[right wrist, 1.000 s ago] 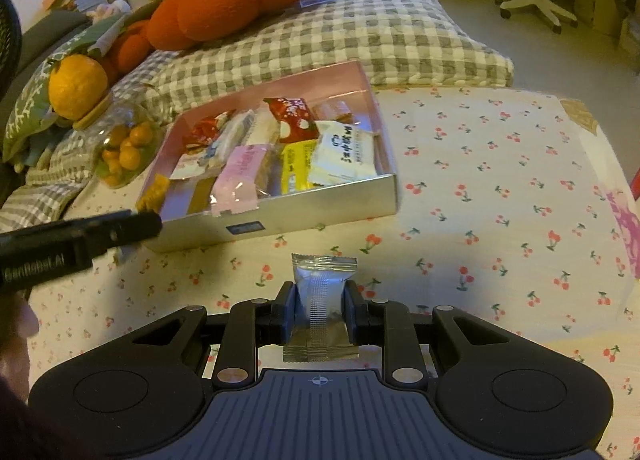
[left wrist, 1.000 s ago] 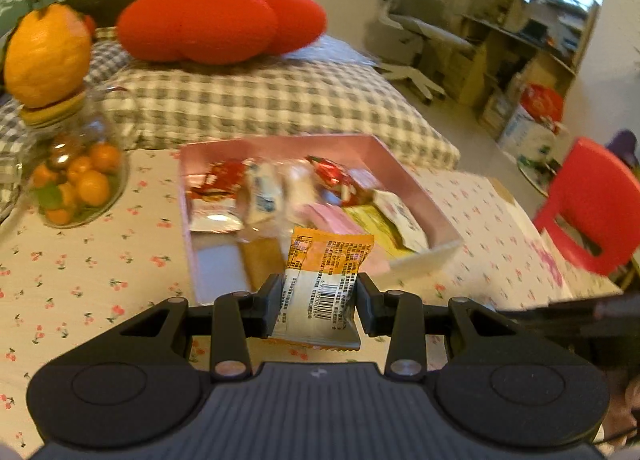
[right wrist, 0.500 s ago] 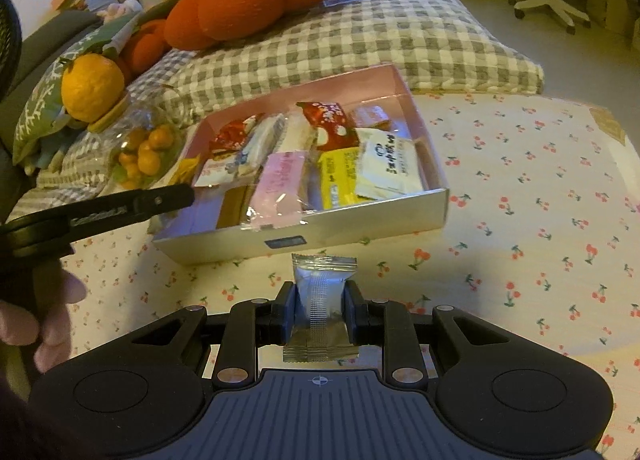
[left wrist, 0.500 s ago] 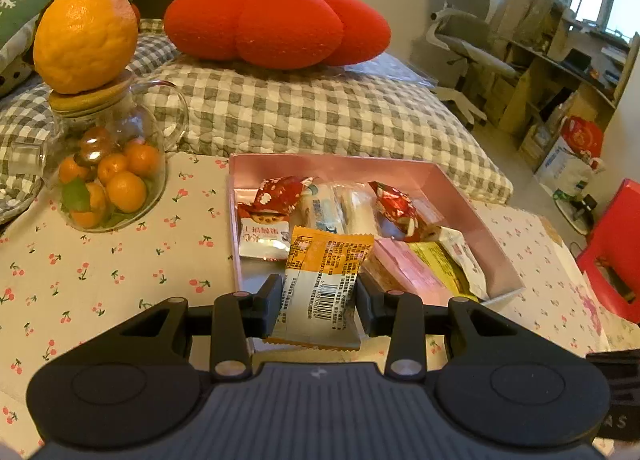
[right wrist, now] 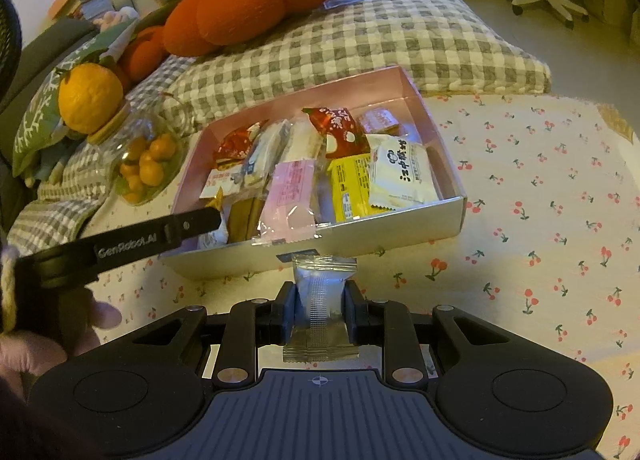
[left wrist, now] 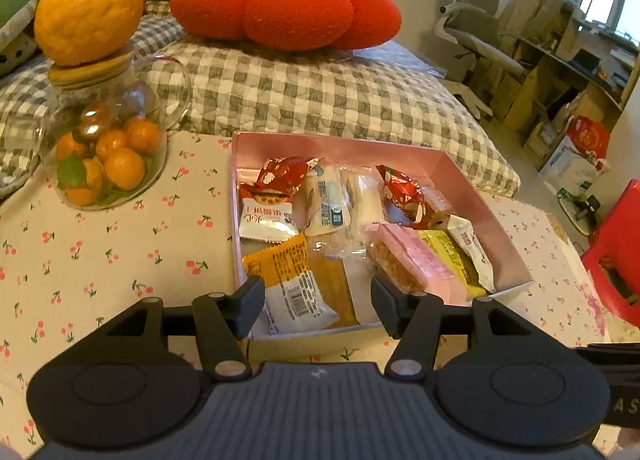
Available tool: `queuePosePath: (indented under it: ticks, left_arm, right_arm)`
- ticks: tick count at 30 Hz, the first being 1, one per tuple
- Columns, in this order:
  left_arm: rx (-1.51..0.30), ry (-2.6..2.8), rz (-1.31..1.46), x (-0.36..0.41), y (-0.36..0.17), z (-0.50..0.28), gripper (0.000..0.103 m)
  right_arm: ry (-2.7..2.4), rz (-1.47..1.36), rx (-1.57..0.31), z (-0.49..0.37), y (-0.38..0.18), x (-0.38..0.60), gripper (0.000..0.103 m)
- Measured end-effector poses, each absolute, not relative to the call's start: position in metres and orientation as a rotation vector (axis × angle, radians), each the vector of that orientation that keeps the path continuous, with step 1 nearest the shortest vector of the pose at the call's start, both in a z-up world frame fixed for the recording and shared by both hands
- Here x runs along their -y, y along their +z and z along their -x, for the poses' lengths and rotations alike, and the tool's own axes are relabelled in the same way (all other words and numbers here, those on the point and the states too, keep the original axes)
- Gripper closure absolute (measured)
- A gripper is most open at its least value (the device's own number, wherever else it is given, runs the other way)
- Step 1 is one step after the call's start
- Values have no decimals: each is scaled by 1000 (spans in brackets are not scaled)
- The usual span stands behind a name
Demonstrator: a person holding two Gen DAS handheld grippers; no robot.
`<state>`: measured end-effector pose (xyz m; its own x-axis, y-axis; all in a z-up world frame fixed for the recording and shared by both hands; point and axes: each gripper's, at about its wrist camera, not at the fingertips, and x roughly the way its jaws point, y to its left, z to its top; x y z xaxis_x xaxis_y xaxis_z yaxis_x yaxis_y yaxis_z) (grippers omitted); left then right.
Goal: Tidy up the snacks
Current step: 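Lower both packets into the pink box and open both tools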
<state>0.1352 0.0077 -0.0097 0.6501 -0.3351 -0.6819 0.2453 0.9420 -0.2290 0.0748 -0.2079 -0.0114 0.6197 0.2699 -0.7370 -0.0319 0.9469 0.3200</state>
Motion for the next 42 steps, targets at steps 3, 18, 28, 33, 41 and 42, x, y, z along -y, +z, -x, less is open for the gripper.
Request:
queuePosePath:
  ticks: [3,18,28,33,41,42]
  left_arm:
    - [-803,-335,119,-8,-7,-131,44]
    - [-803,-340,69,-12,1,-121,32]
    - [-805,-334,42,-13,-3,-125,30]
    - [-810,-335,38,-11,-5,-126,27]
    - [-816,-333,33,-10,-6,-126,22]
    - [-815,-330,34,-10,-6,-126,20]
  right_arm:
    - [170,-296,-874,-77,-6,211,80]
    - [77,-357,-787,-148,17,227,80]
    - [22,-371,-789,-197,7,232,80]
    - [-8,-376,-793,-210,0,233,74]
    - [-4,-425,-763,-203,2,242,41]
    - [-3,-426,-764,-201,3,243,40]
